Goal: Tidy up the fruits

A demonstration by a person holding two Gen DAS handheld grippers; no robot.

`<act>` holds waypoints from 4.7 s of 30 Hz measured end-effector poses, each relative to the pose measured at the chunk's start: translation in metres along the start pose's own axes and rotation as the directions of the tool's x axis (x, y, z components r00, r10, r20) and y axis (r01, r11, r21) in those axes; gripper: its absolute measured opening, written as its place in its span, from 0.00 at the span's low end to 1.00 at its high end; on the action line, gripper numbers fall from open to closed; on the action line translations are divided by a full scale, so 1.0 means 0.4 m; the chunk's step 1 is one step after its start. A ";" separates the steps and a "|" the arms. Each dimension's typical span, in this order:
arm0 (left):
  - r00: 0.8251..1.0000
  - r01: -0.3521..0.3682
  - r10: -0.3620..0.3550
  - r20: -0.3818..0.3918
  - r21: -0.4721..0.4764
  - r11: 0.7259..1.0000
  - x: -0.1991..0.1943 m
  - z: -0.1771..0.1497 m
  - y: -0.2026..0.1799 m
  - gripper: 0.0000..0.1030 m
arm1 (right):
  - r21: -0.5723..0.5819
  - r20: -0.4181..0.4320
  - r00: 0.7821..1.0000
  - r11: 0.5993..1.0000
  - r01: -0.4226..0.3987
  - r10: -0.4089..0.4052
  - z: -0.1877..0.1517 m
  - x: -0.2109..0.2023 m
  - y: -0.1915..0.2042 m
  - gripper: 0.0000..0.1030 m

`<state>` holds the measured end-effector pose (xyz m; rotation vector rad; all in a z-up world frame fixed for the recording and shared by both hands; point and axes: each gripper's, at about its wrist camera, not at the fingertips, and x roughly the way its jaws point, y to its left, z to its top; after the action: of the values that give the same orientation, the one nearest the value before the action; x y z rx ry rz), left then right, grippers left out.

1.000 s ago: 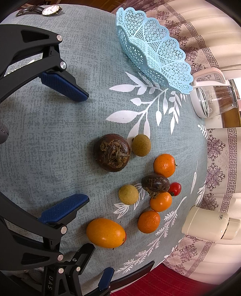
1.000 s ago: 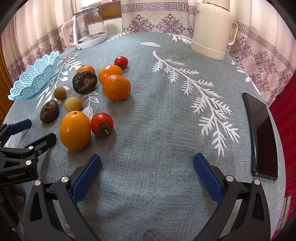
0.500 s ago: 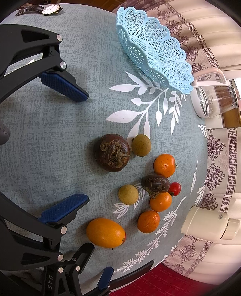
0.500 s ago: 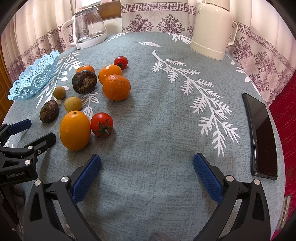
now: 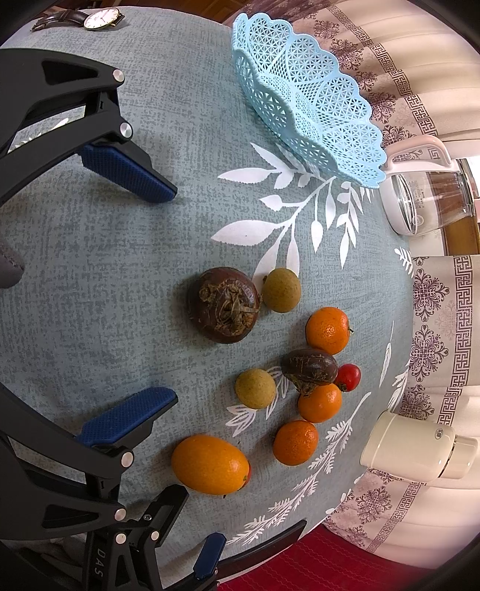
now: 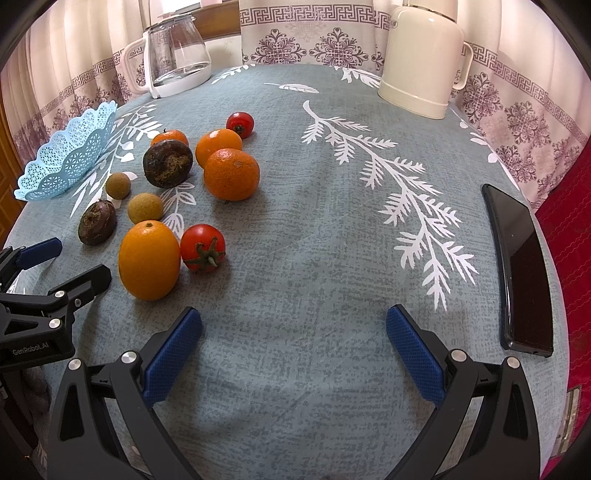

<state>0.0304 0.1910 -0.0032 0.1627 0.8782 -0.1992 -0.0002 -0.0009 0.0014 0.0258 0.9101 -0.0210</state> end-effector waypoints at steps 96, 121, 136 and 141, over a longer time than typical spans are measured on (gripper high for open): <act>0.979 0.168 -0.157 0.132 -0.073 0.983 -0.024 0.058 0.053 0.42 | 0.128 0.130 0.982 0.979 -0.157 0.140 0.155 0.015 0.026 0.84; 0.974 0.179 -0.164 0.153 -0.091 0.980 -0.034 0.056 0.066 0.42 | 0.125 0.067 0.983 0.976 -0.175 0.168 0.185 0.099 0.059 0.38; 0.965 0.142 -0.118 0.233 -0.092 0.986 -0.105 0.091 0.111 0.42 | 0.174 0.140 0.980 0.971 -0.163 0.139 0.166 0.030 0.024 0.38; 0.958 0.097 -0.050 0.282 -0.155 0.983 -0.135 0.118 0.192 0.42 | 0.177 0.147 0.979 0.970 -0.169 0.144 0.162 0.018 0.030 0.38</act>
<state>0.0504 0.2606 0.0728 -0.0557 0.6184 -0.2112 0.0557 0.0091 0.0356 0.2702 0.7680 0.0378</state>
